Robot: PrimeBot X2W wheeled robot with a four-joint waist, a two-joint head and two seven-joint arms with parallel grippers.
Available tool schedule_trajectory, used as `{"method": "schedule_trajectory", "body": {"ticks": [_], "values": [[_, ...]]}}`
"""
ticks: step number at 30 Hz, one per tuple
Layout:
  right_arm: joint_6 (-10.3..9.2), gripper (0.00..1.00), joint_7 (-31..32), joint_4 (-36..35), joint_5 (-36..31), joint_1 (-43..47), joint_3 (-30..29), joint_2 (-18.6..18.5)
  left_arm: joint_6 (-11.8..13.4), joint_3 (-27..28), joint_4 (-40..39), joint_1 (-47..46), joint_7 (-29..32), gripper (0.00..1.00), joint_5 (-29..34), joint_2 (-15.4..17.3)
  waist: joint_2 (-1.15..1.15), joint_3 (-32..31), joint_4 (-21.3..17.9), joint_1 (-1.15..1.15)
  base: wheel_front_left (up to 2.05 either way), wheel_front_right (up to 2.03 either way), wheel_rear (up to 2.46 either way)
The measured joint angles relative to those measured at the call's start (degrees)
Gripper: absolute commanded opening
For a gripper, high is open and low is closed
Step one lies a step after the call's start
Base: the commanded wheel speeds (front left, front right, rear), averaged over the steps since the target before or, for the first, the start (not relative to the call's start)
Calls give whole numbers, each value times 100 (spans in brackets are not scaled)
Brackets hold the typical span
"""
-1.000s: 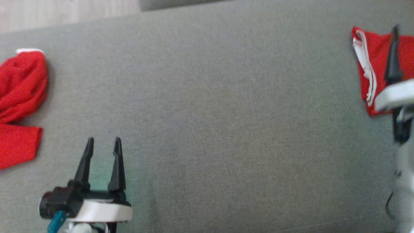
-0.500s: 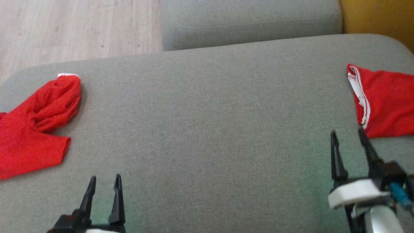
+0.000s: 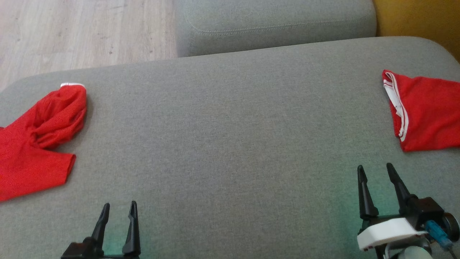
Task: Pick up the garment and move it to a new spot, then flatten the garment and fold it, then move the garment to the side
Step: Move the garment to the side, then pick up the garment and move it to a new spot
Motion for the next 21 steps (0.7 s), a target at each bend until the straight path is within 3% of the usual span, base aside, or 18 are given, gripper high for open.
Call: {"method": "schedule_trajectory", "body": {"ticks": [13, 21], "values": [[1, 100, 0, -45, 0, 12, 74, 0, 0, -32, -13, -52, -1, 100, -27, 32, 0, 57, 71, 0, 0, 0, 0], [1, 100, -1, -71, 0, 123, 131, 0, 0, -103, -93, -161, 0, 100, -32, 36, 0, -31, 640, 0, 0, 0, 0]]}}
